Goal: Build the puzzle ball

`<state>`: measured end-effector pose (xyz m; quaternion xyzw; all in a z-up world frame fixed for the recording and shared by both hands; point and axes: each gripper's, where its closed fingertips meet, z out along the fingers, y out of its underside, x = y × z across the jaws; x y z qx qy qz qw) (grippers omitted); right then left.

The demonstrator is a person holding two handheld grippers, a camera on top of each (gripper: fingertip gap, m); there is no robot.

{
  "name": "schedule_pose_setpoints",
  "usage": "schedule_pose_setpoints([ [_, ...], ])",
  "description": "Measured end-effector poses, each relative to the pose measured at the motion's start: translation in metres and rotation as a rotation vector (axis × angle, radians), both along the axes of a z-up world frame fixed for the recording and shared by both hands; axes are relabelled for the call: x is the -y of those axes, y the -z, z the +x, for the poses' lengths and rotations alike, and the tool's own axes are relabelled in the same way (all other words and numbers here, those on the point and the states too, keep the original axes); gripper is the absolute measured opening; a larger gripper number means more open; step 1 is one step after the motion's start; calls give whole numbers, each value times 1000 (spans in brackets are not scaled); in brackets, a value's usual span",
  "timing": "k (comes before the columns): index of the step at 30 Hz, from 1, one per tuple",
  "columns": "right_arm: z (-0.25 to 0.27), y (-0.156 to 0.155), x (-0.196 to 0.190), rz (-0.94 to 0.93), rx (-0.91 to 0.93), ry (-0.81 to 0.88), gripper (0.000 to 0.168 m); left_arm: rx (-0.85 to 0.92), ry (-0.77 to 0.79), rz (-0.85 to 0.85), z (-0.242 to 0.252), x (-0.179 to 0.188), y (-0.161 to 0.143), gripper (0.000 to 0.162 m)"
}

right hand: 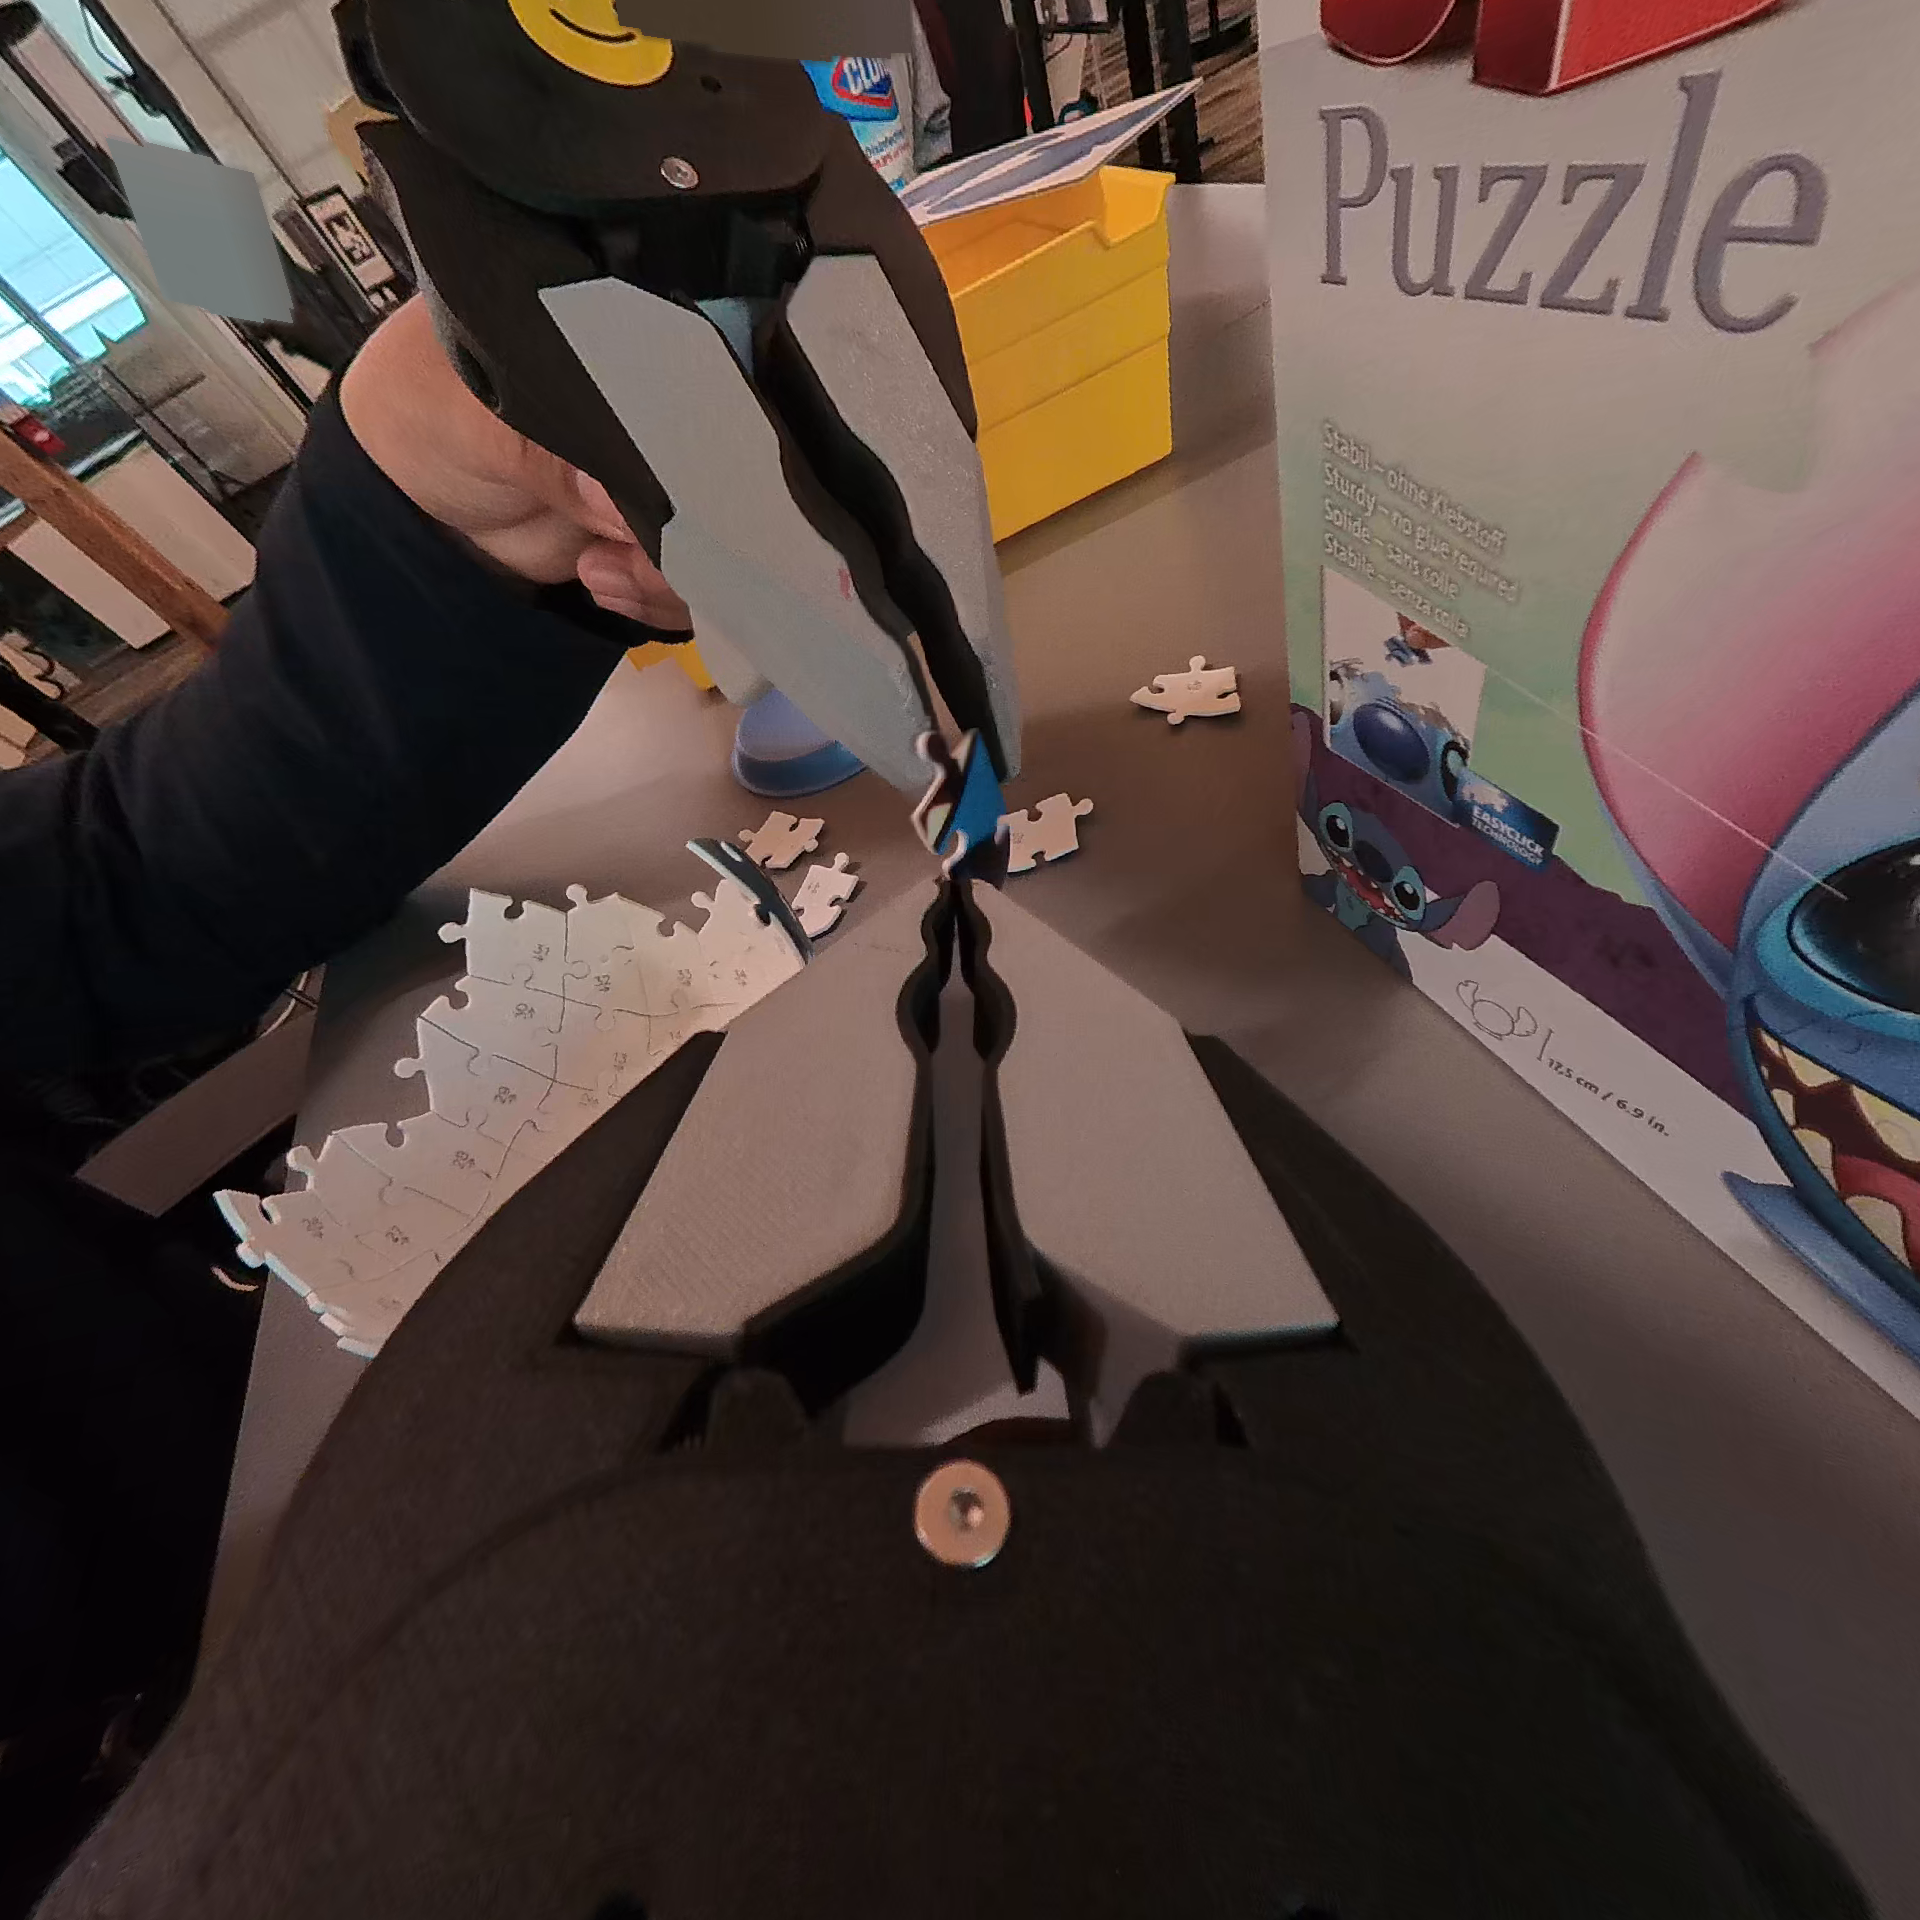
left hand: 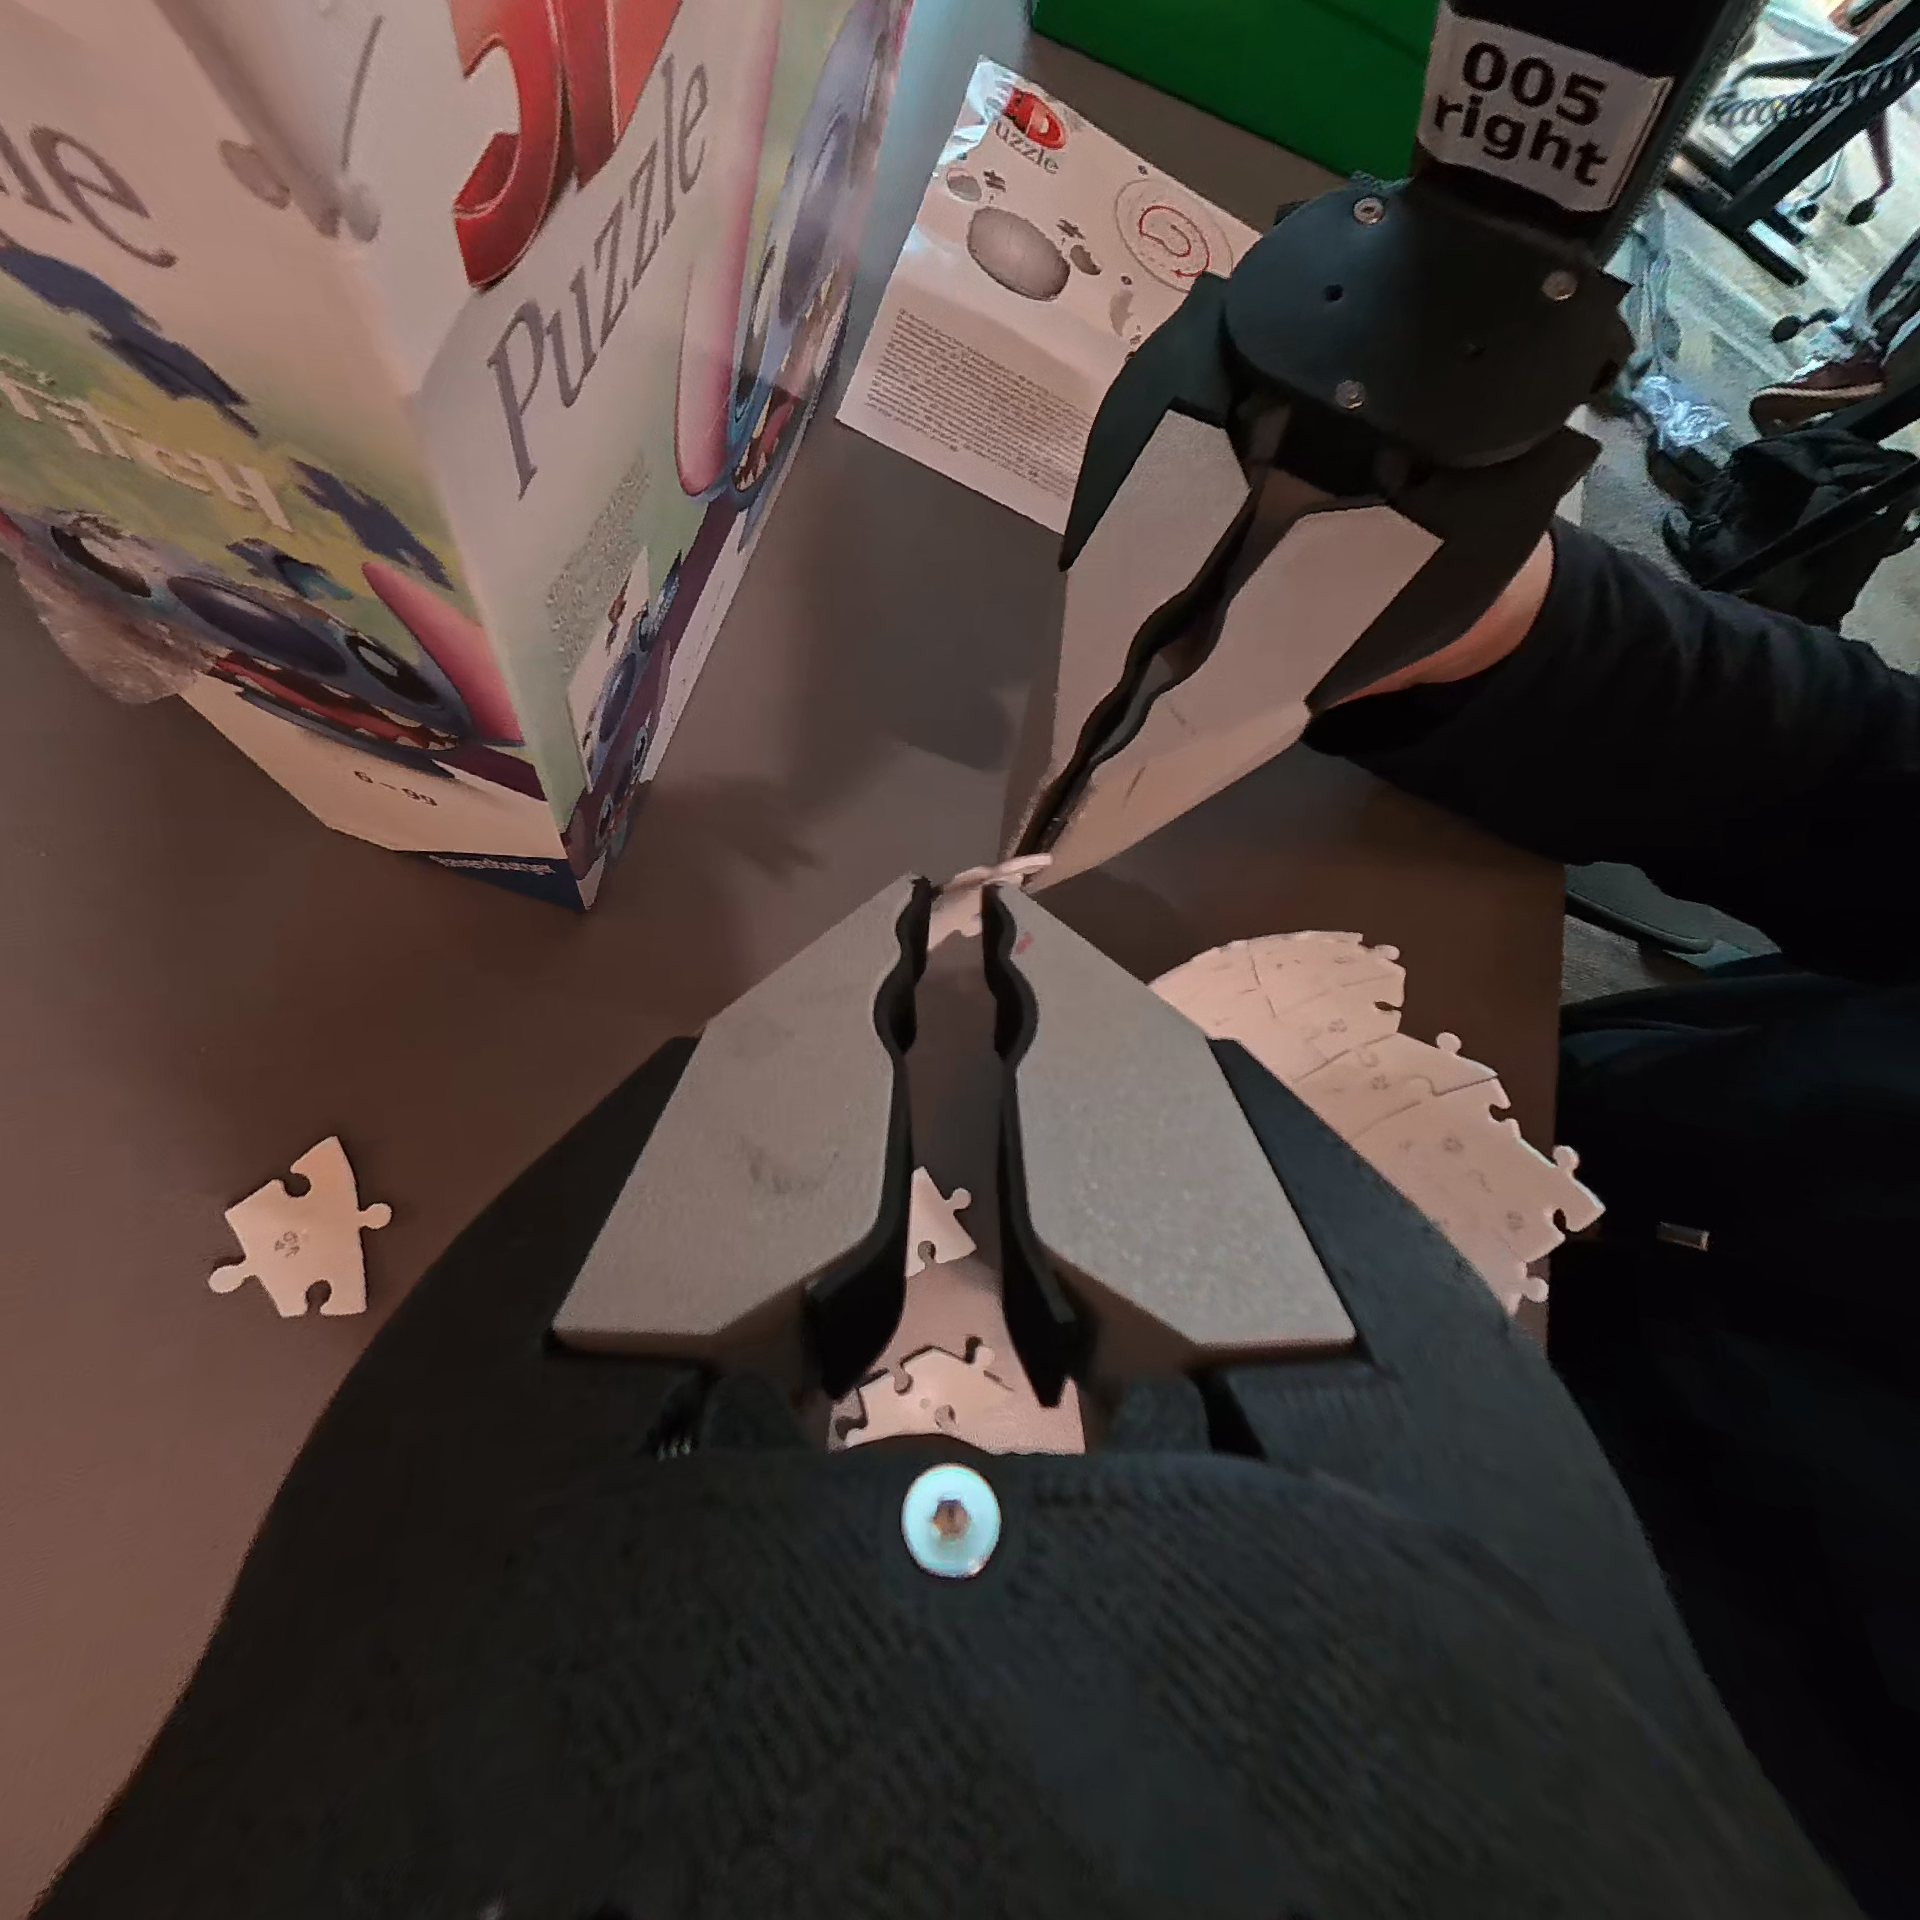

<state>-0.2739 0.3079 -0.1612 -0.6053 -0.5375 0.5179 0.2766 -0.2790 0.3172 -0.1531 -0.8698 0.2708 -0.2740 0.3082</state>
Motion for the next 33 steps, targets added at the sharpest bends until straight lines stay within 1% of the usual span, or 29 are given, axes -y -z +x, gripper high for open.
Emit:
schedule_pose_setpoints([
  [1, 0, 0, 0, 1, 2, 2, 0, -1, -1, 11, -1, 0, -1, 1],
  [2, 0, 1, -1, 2, 2, 7, 0, 16, 11, 16, 1, 1, -5, 0],
  [6, 0, -1, -3, -7, -9, 13, 0, 91, 47, 12, 9, 6, -14, 0],
  [11, 0, 3, -4, 7, 10, 19, 0, 69, 60, 7, 13, 7, -9, 0],
  [16, 0, 2, -4, 6, 5, 16, 0, 63, 31, 7, 6, 3, -8, 0],
  [23, 1, 2, -4, 8, 8, 16, 0, 97, 27, -6, 5, 2, -7, 0],
  [29, 1, 1, -3, 11, 6, 11, 0, 103, 27, -2, 4, 1, -7, 6],
  [33, 1, 1, -4, 20, 3, 16, 0, 126, 60, 0, 8, 4, -10, 0],
])
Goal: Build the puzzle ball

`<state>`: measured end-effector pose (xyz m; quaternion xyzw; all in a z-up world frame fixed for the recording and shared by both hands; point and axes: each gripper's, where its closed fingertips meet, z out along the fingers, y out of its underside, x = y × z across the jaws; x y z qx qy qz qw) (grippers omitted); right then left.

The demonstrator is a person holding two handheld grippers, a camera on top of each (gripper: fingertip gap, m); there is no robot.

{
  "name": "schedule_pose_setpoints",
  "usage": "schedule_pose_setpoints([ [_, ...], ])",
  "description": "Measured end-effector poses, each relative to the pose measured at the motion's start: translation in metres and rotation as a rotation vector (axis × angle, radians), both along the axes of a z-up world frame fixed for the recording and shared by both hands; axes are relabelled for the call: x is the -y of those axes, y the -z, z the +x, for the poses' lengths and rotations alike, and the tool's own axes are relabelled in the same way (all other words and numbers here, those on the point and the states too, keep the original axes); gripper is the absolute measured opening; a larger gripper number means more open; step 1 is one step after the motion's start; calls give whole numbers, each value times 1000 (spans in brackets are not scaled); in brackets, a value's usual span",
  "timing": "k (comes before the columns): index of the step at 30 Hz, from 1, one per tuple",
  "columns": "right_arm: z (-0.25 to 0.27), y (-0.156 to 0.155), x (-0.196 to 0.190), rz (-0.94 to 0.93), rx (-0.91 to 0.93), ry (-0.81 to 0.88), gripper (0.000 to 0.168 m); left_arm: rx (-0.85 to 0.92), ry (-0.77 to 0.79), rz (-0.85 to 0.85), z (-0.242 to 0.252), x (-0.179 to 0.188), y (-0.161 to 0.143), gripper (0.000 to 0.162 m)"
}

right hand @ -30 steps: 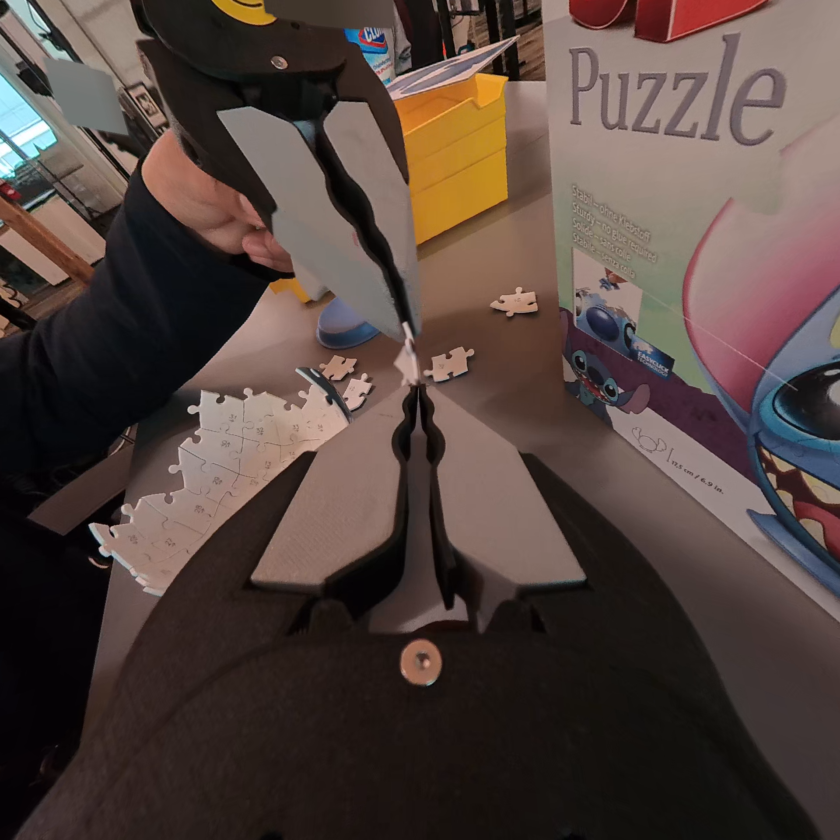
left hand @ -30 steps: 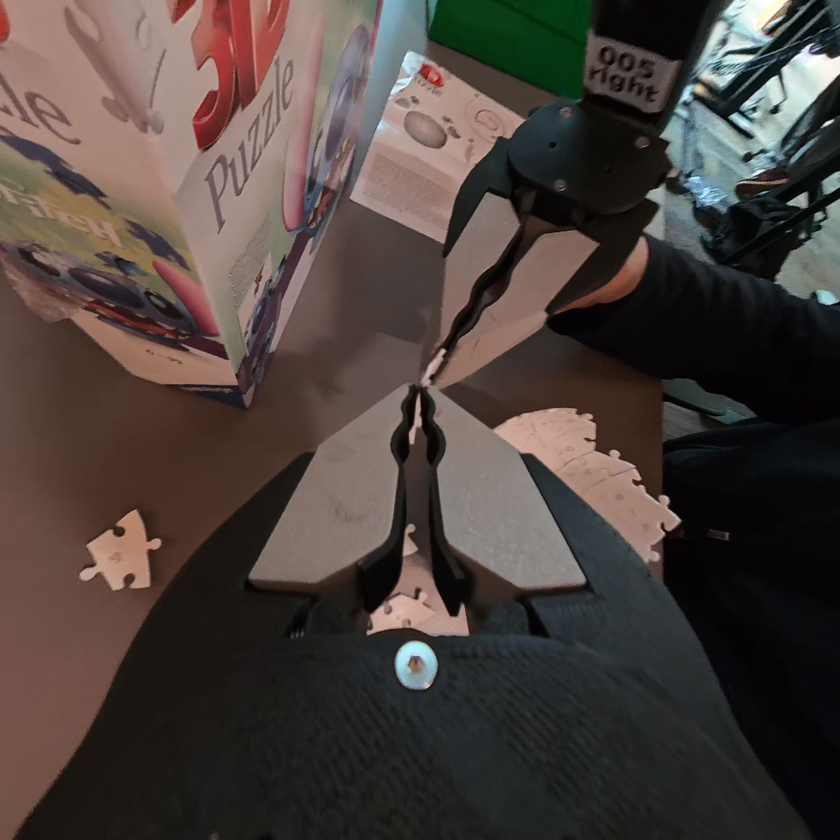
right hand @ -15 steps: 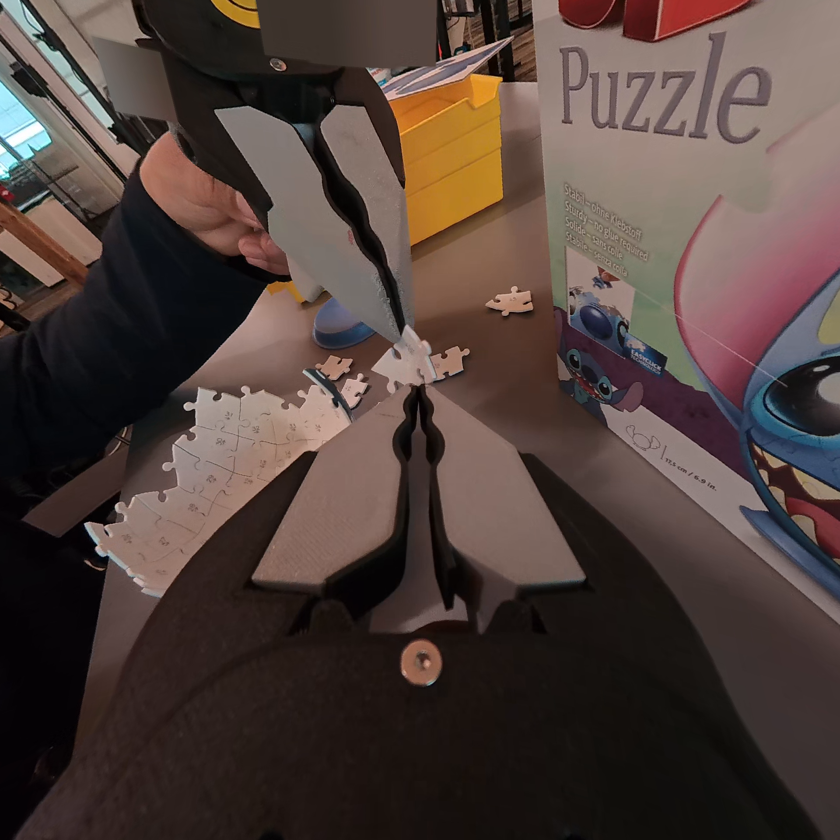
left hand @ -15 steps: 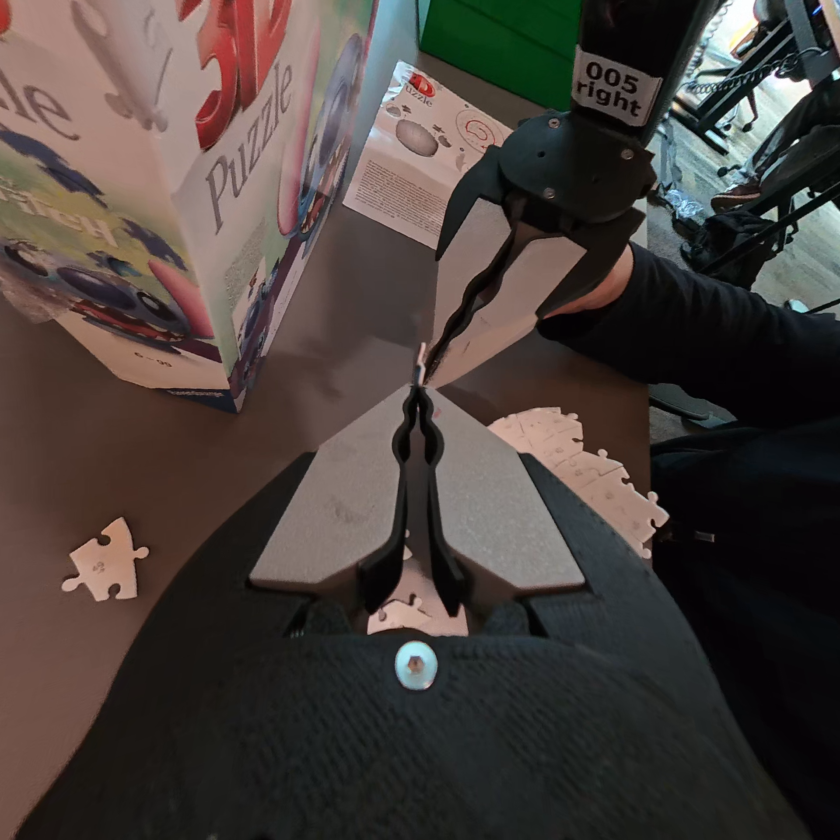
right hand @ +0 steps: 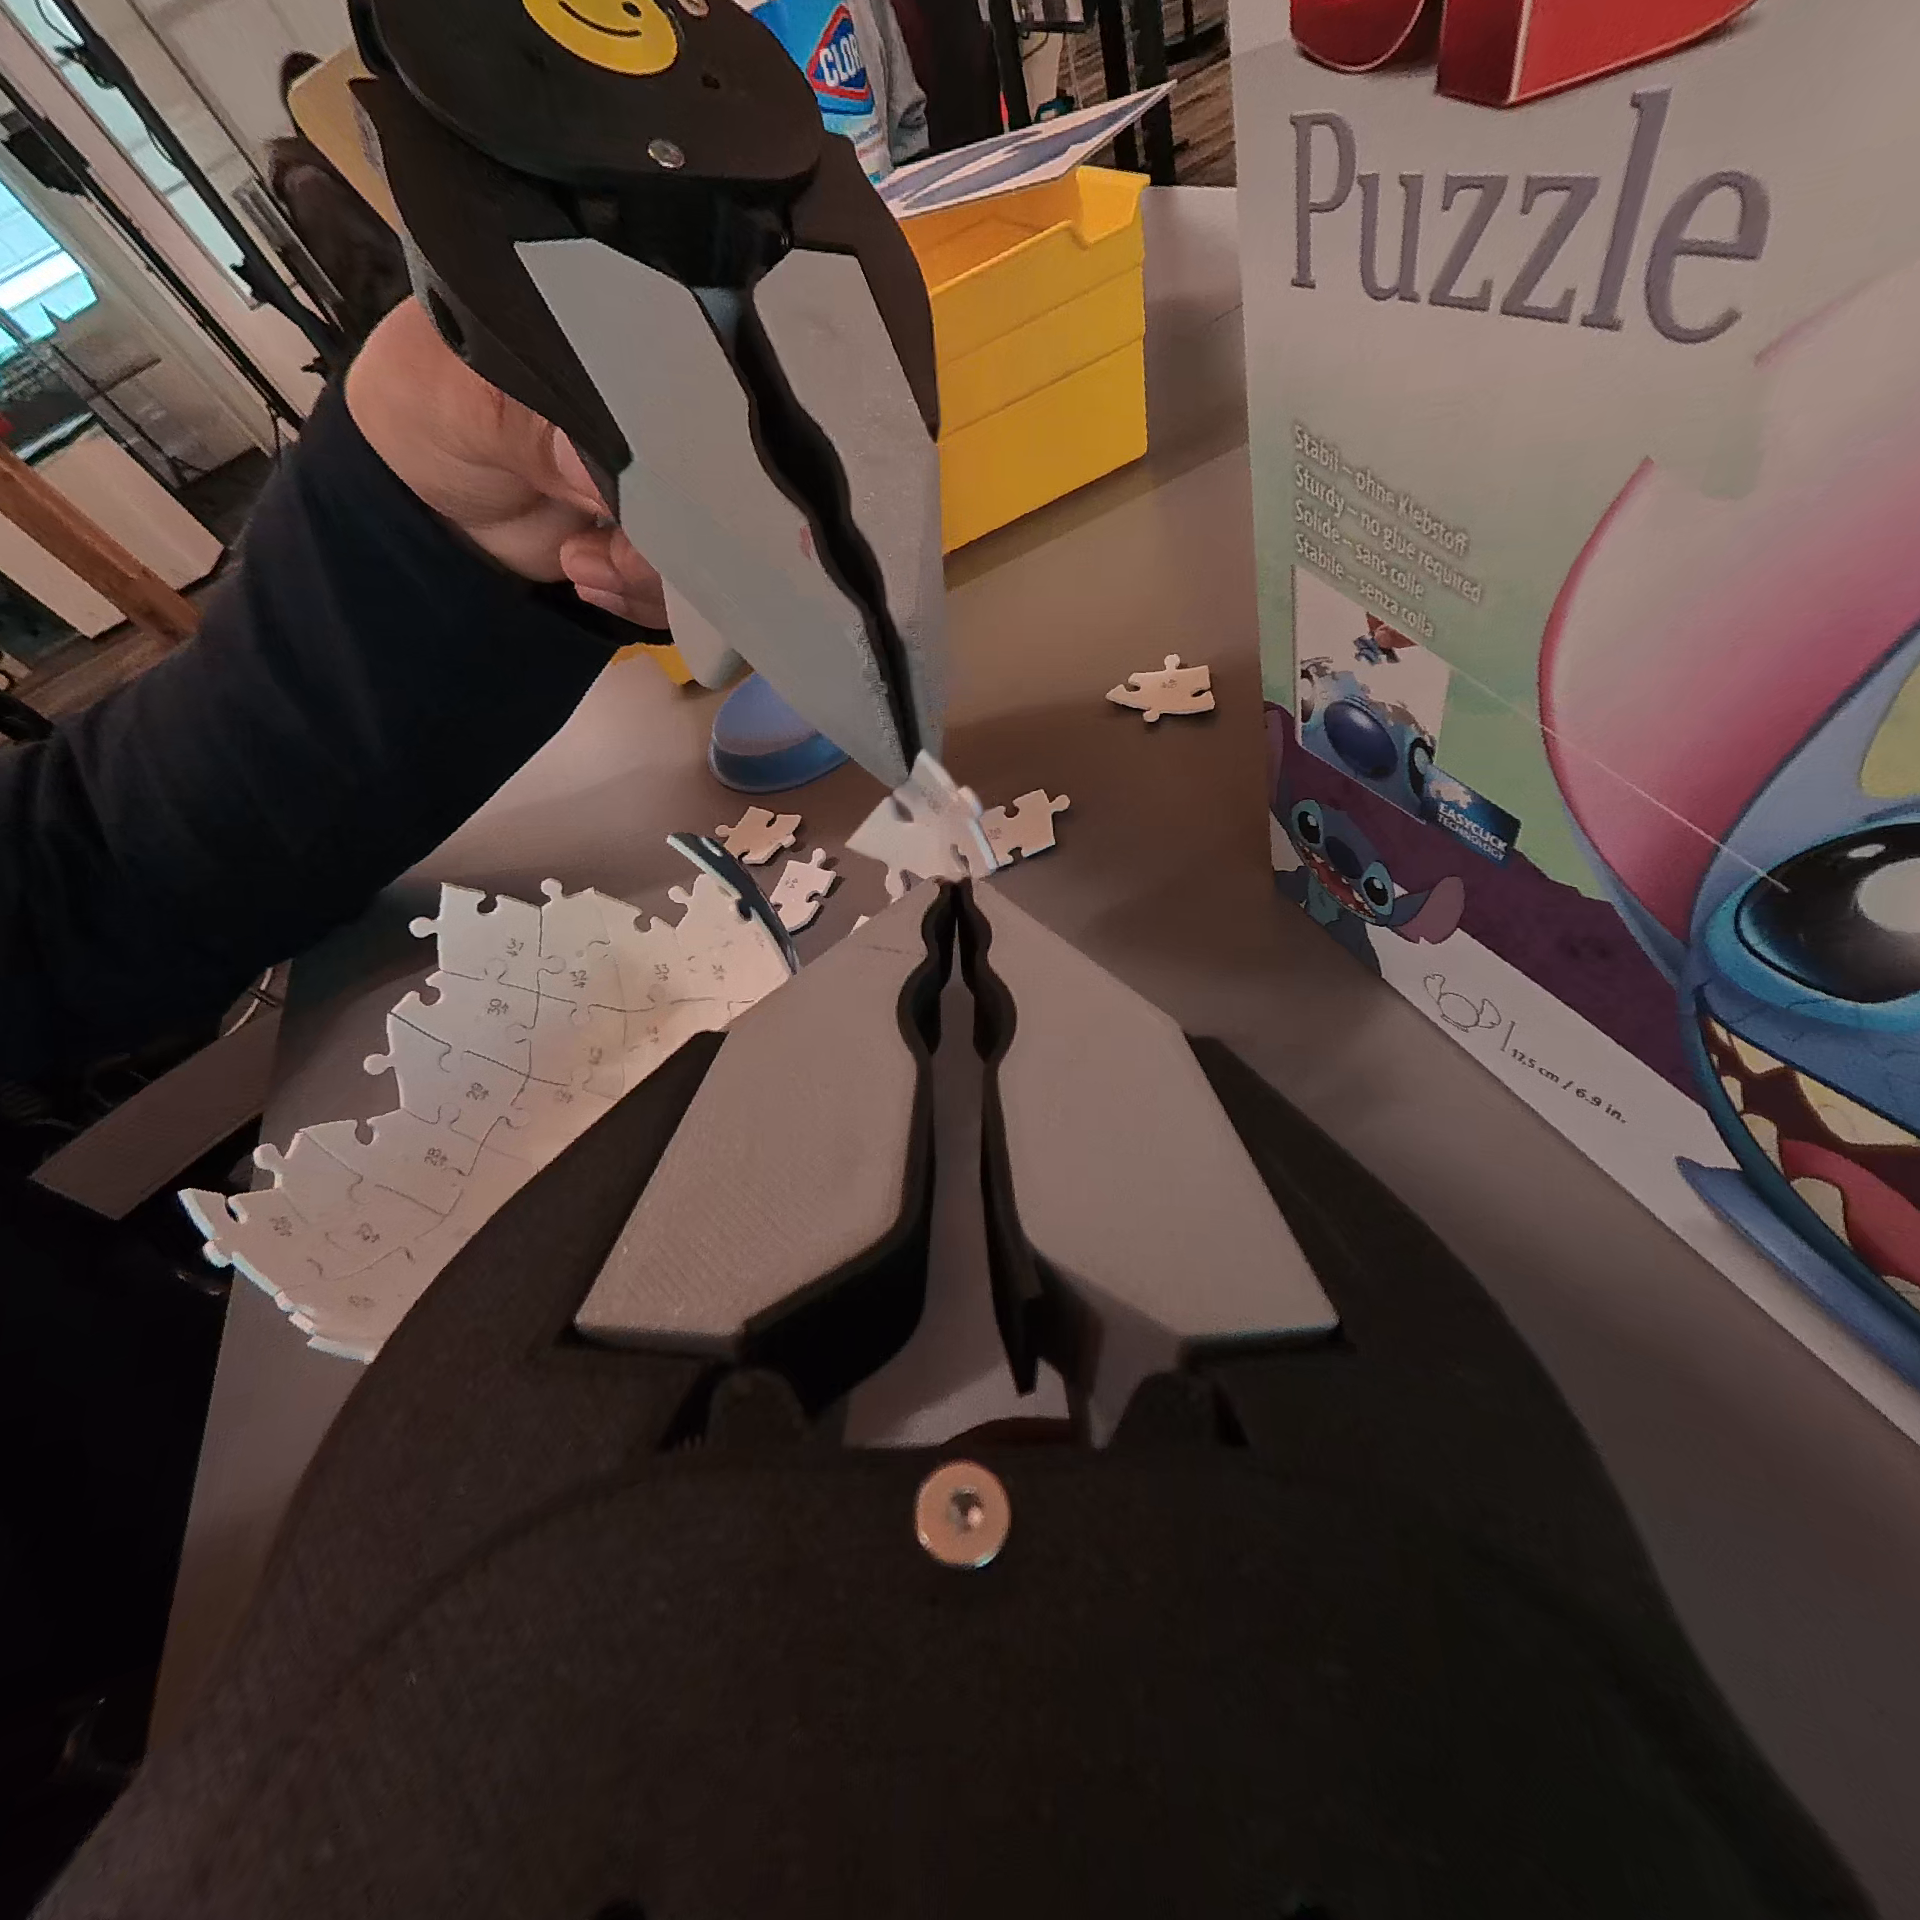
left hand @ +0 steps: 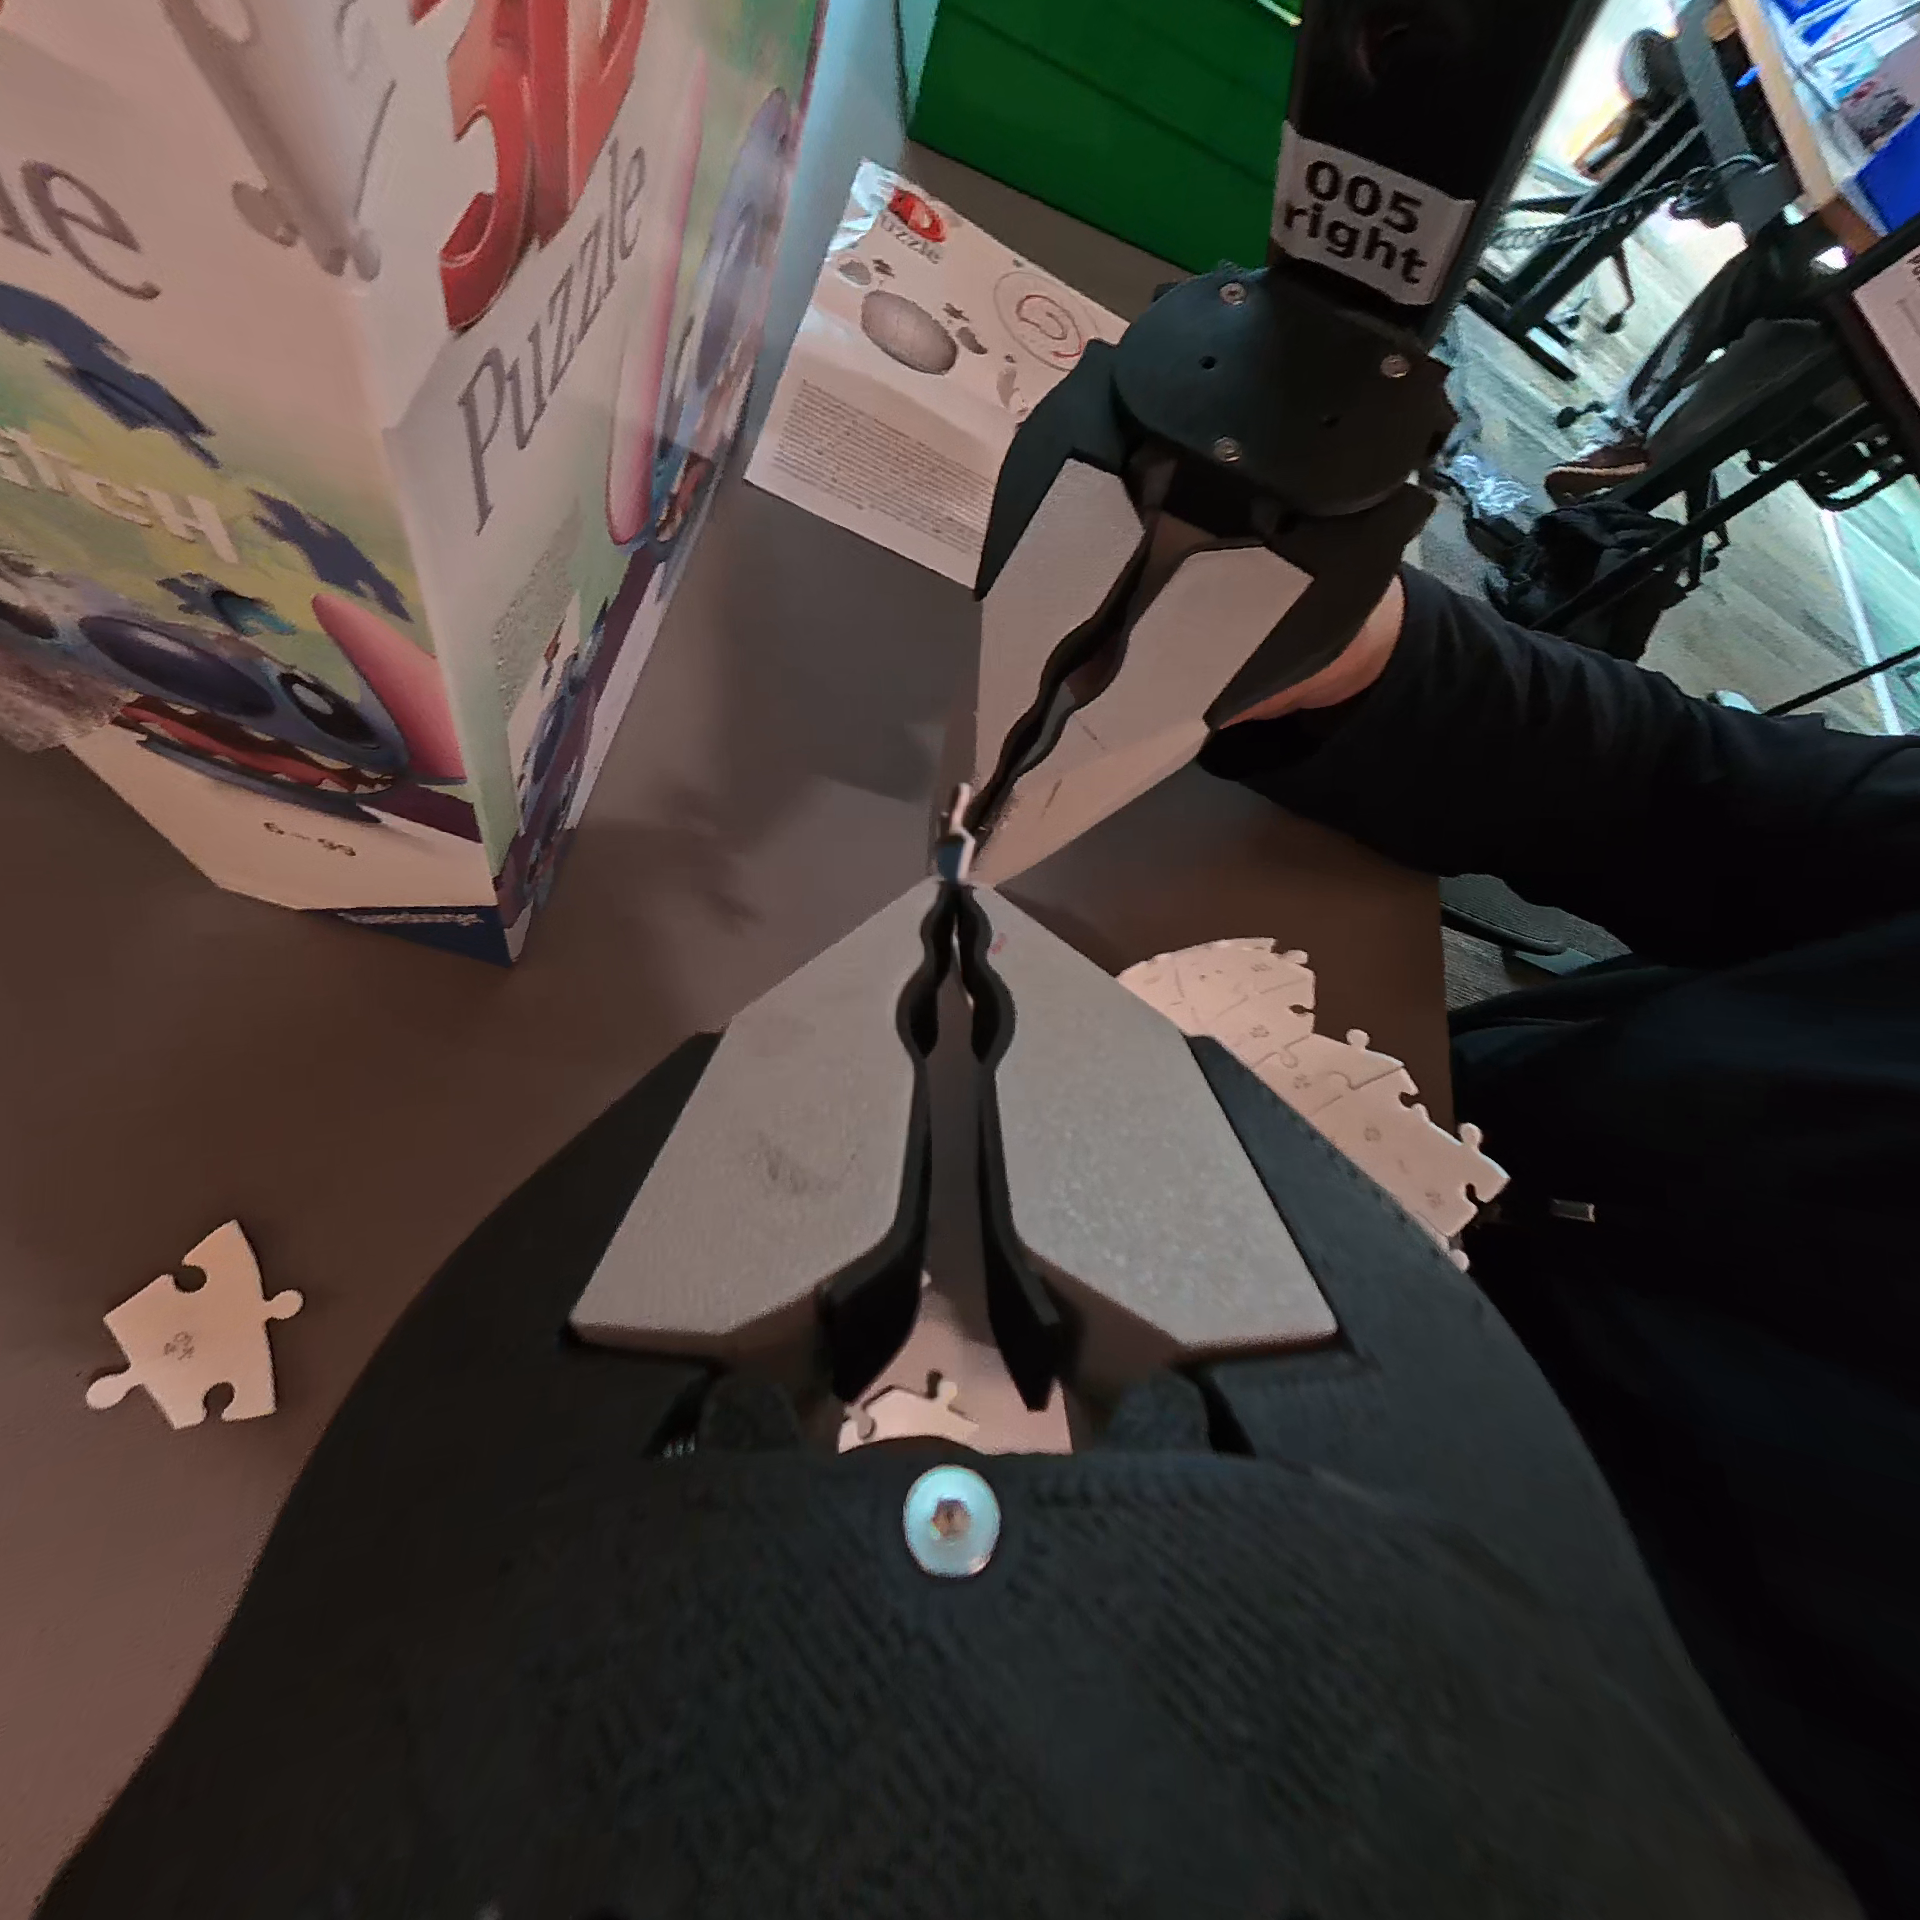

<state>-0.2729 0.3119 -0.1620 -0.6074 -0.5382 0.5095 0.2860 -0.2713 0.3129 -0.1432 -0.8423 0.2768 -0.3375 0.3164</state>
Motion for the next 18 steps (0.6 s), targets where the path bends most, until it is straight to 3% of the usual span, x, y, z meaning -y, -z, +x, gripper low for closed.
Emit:
schedule_pose_setpoints([
  [18, 0, -3, 0, 5, -12, 2, 0, -3, 40, 49, 7, 3, -5, 0],
])
